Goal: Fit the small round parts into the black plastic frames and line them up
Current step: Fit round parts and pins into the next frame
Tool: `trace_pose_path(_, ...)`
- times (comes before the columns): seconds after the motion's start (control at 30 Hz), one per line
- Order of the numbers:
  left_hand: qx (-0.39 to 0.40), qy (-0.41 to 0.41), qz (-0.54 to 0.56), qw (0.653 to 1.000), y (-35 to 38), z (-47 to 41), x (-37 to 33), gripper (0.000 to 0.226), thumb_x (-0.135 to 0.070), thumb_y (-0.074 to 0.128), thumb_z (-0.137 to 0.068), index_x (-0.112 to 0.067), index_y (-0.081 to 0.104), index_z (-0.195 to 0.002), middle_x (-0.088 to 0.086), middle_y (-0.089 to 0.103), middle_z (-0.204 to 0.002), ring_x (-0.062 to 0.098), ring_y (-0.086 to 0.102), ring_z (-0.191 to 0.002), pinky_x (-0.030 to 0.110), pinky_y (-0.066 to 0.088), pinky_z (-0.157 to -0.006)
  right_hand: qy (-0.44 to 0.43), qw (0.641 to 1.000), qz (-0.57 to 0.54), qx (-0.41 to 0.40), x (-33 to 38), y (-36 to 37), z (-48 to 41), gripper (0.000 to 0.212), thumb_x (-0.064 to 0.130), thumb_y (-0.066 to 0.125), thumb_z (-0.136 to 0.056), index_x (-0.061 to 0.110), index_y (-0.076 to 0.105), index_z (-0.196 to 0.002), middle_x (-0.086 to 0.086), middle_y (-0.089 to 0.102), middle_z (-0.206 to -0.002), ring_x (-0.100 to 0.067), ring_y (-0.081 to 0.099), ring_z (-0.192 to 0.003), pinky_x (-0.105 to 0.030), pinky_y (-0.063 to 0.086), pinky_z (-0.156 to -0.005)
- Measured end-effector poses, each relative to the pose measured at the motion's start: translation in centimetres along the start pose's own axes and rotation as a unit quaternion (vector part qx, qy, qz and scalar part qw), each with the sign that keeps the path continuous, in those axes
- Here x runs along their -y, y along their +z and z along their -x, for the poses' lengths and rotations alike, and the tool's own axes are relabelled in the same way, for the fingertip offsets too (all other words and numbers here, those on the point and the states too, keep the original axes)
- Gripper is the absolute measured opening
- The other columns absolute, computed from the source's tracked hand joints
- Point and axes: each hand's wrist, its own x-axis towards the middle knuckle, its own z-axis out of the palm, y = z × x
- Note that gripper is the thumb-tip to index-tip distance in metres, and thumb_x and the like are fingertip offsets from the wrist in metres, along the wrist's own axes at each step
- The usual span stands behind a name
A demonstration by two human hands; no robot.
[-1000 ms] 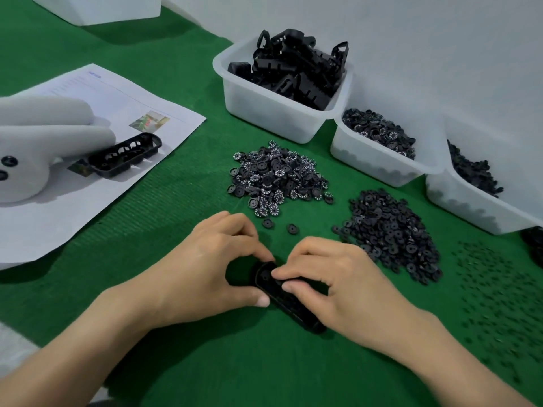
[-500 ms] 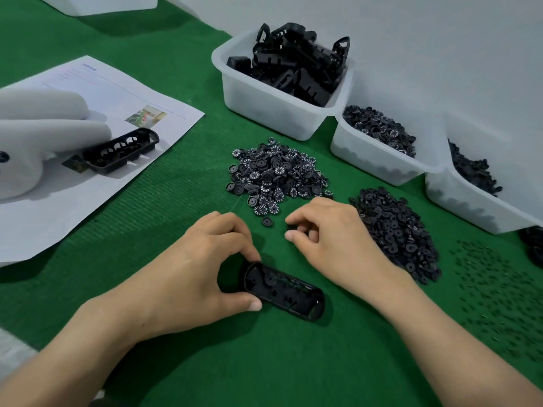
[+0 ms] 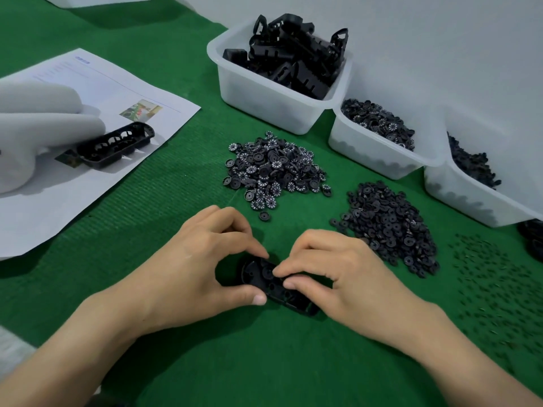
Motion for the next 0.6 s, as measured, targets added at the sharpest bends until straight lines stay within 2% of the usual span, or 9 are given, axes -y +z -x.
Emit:
trace_pose_path(0.23,-0.002,-0.004,0.004,1.000,0.0,0.0,0.0,0.047,-0.068,0.055,-0.064,-0.039,0.064,-0.100,-0.014,0.047,-0.098,0.005,0.044,-0.097,0.015,0.033,-0.088,-0.005,1.000,-0.019,0.007,-0.5,0.0,-0.1,0.014,0.024,0.067,-0.079,0.020,0.075,-0.090,0.004,0.064,-0.081,-0.013,0.060,-0.070,-0.035,0.052,-0.061)
trace_pose_path(0.5,-0.004,-0.005,0.006,1.000,0.0,0.0,0.0,0.044,-0.064,0.063,-0.063,-0.038,0.065,-0.098,-0.014,0.048,-0.097,0.005,0.044,-0.096,0.015,0.033,-0.088,0.004,0.998,-0.057,0.013,-0.7,-0.2,-0.7,0.014,0.019,0.074,-0.075,0.019,0.076,-0.088,0.005,0.066,-0.080,-0.007,0.061,-0.067,-0.022,0.050,-0.063)
trace_pose_path(0.6,-0.003,0.000,0.004,1.000,0.0,0.0,0.1,0.045,-0.066,0.060,-0.063,-0.038,0.065,-0.098,-0.013,0.048,-0.098,0.006,0.044,-0.096,0.017,0.034,-0.087,0.010,0.997,-0.067,0.028,-0.8,-0.3,-1.0,0.014,0.017,0.075,-0.075,0.018,0.076,-0.089,0.004,0.067,-0.079,-0.006,0.062,-0.067,-0.022,0.050,-0.063)
